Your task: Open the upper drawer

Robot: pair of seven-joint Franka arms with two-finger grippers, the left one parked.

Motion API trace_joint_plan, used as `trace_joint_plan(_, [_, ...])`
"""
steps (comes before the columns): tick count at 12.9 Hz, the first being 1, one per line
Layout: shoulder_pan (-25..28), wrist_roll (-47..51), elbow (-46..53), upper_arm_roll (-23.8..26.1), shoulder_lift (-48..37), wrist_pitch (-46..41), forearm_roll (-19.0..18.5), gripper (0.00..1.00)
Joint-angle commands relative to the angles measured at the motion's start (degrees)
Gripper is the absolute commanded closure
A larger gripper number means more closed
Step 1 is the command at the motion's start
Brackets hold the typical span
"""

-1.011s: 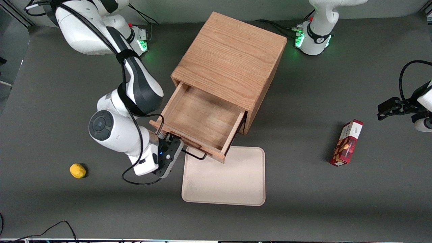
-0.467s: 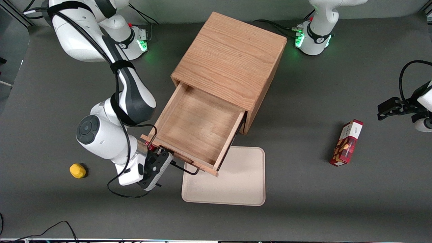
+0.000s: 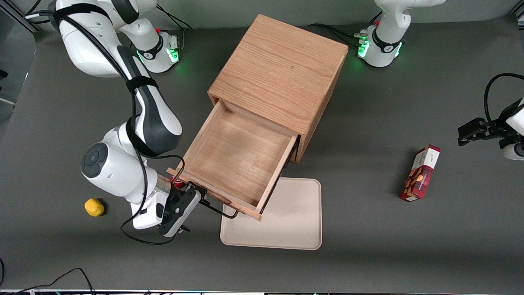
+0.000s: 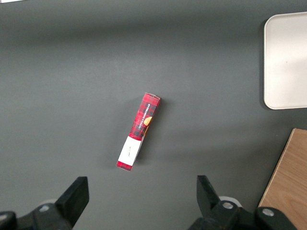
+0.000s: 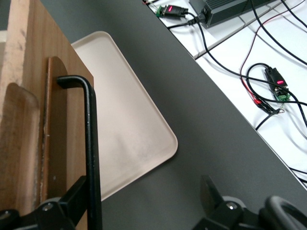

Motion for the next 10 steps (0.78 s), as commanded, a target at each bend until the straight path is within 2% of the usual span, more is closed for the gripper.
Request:
trace_joint_plan(1, [-0.09,4.46,-3.07,0.12,-5.87,2.06,3.20,0.00])
trace_joint_plan(5, [-0.09,12.45,-9.58,0.12,-11.93,1.97,3.37,0.00])
trace_joint_plan(7, [-0.09,20.78,-16.06,0.03,-18.68,1.54,3.20,0.00])
trace_joint_plan(9, [-0.09,25.90,-23.88,-2.50,-26.15,1.18,1.54,0.00])
trace_joint_plan(10, [-0.09,27.75,-27.23,-3.83,-29.23,1.18,-1.17,0.00])
